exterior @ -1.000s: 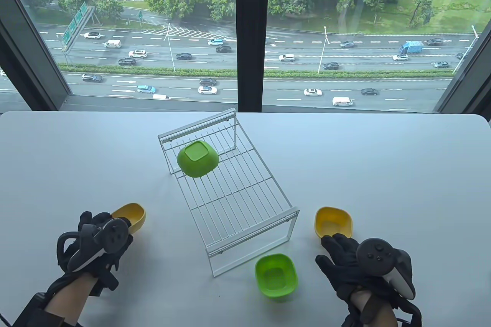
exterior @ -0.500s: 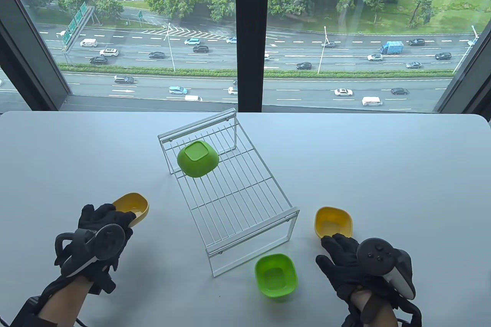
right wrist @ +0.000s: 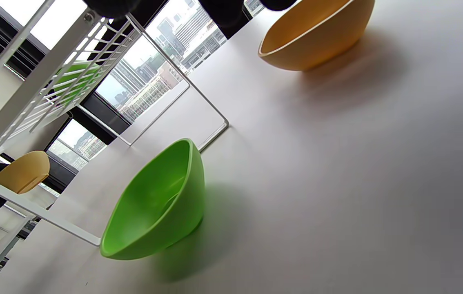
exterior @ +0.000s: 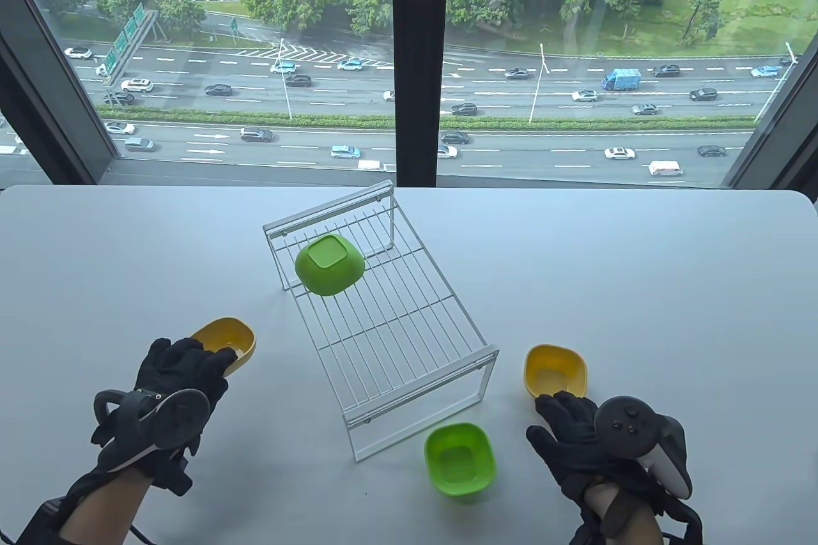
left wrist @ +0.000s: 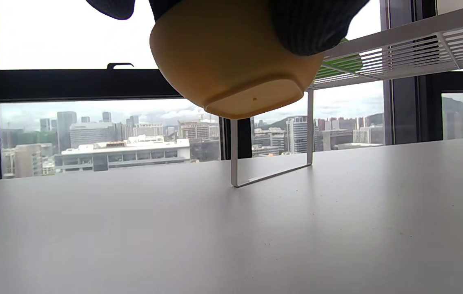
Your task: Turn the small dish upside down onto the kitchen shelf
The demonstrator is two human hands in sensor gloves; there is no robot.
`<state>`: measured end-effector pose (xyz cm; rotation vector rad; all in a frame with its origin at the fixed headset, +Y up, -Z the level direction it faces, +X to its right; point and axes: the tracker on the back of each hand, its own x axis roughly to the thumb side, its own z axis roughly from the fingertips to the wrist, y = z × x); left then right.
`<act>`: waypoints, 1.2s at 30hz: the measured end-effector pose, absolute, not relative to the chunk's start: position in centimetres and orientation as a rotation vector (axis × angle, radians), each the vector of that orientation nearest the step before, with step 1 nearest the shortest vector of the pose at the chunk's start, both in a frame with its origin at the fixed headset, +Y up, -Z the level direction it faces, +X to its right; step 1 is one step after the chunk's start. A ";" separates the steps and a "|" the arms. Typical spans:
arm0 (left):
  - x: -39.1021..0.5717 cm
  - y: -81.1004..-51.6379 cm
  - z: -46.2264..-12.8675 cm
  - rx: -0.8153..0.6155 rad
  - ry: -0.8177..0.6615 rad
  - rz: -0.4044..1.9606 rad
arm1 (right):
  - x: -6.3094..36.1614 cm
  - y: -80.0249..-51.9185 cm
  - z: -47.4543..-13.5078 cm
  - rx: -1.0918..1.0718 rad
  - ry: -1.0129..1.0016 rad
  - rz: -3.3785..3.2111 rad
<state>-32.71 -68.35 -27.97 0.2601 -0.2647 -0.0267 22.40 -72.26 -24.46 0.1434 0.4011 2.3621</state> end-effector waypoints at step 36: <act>-31.9 -67.6 -27.0 0.309 -0.435 0.066 | 22.9 -72.1 -24.6 0.138 0.366 2.365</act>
